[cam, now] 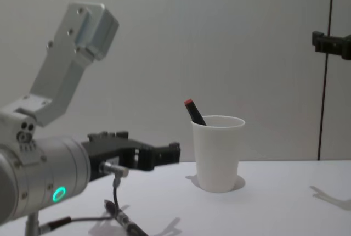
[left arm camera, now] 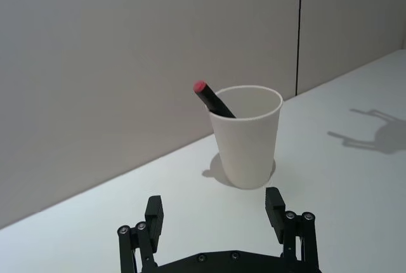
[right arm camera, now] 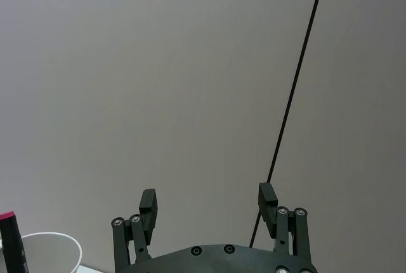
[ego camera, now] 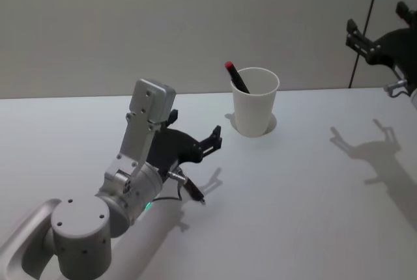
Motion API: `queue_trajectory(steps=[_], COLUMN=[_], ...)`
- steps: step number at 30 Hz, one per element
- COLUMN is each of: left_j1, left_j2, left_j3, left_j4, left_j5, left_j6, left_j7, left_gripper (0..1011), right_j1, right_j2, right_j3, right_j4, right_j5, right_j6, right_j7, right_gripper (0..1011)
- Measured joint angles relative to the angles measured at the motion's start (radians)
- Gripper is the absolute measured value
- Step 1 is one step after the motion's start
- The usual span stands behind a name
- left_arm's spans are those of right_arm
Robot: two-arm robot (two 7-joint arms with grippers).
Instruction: Place the pen into the pen holder.
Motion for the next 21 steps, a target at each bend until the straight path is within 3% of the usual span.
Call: queue_trajectory(steps=[10, 21], left_j1=[0.024, 0.055], left_j2=[-0.003, 0.008], left_j3=[0.002, -0.010], left_j4=[0.003, -0.001], left_j5=[-0.060, -0.107], left_j6=[0.064, 0.066], left_j7=[0.021, 0.084], left_gripper=[1001, 1001], right_j1=[-0.001, -0.002], right_j2=[0.001, 0.002], right_j3=[0.001, 0.002], right_j4=[-0.002, -0.003], right_j5=[0.001, 0.002], right_j6=[0.001, 0.002], right_j7=[0.001, 0.001], right_gripper=[1002, 1002])
